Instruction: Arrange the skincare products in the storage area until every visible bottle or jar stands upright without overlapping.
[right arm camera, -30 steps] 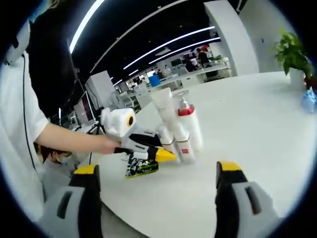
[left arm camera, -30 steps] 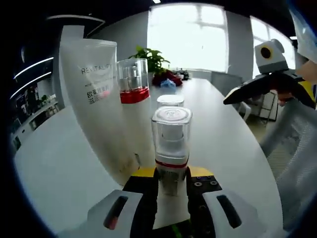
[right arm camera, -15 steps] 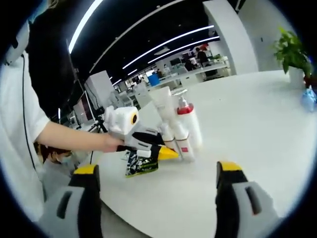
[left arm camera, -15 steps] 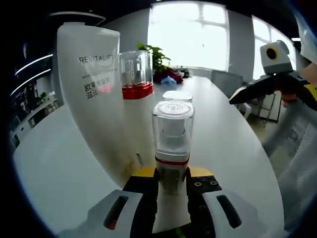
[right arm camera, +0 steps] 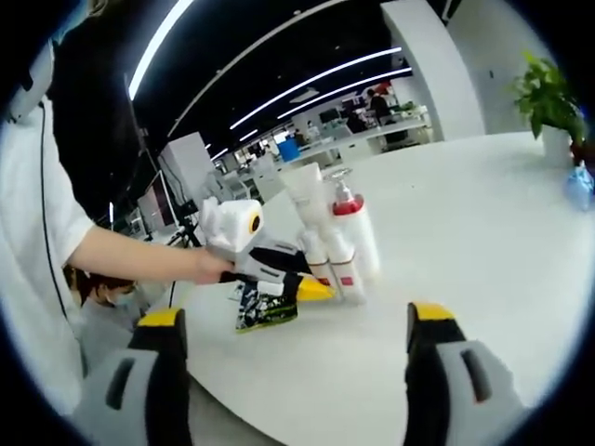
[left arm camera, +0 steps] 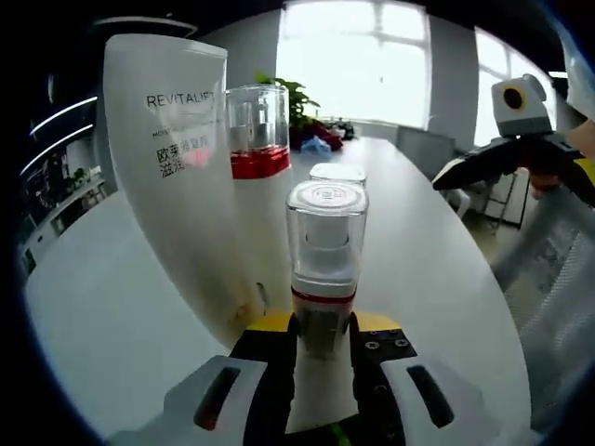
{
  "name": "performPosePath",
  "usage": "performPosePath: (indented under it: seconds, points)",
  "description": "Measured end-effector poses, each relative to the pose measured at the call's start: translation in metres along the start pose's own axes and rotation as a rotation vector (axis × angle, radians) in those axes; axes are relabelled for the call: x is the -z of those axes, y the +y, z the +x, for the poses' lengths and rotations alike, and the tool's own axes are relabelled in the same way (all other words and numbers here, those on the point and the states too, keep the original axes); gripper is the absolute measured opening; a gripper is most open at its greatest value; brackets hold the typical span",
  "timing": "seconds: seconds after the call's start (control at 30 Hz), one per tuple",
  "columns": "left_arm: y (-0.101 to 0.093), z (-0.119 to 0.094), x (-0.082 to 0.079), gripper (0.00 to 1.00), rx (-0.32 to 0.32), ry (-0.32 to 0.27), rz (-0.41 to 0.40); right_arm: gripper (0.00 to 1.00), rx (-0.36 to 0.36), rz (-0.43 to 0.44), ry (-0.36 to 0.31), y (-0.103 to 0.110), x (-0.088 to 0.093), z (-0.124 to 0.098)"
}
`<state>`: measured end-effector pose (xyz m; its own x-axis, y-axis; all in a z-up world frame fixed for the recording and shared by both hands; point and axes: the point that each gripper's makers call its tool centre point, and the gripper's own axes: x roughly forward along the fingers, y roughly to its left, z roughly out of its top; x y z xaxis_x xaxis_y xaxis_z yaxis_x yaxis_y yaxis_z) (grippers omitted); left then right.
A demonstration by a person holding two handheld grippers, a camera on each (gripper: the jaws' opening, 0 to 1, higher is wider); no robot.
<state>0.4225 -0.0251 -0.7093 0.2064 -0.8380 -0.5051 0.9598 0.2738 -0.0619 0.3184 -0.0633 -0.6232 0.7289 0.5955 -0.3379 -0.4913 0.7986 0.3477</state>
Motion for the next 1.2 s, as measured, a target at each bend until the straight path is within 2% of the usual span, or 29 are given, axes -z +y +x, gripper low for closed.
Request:
performPosePath:
  seconds: [0.27,0.63,0.83,0.9,1.03,1.2]
  points:
    - [-0.003,-0.010,0.009,0.27,-0.012,0.029,-0.033,0.99,-0.001,-0.013,-0.005,0.003,-0.003,-0.002]
    - [-0.005,-0.041,0.036,0.41,-0.076,0.075,-0.158,0.99,-0.019,-0.036,0.000,0.011,-0.005,-0.002]
    - [-0.011,-0.062,0.045,0.51,-0.121,0.080,-0.238,0.99,-0.018,-0.042,0.005,0.014,-0.002,-0.005]
    - [-0.015,-0.069,0.052,0.54,-0.150,0.101,-0.290,0.99,-0.017,-0.046,0.008,0.016,-0.001,-0.005]
    - [-0.026,-0.080,0.065,0.63,-0.172,0.118,-0.319,0.99,-0.020,-0.055,0.015,0.019,0.002,-0.006]
    - [-0.037,-0.095,0.069,0.67,-0.193,0.107,-0.367,0.99,-0.023,-0.070,0.022,0.021,0.003,-0.007]
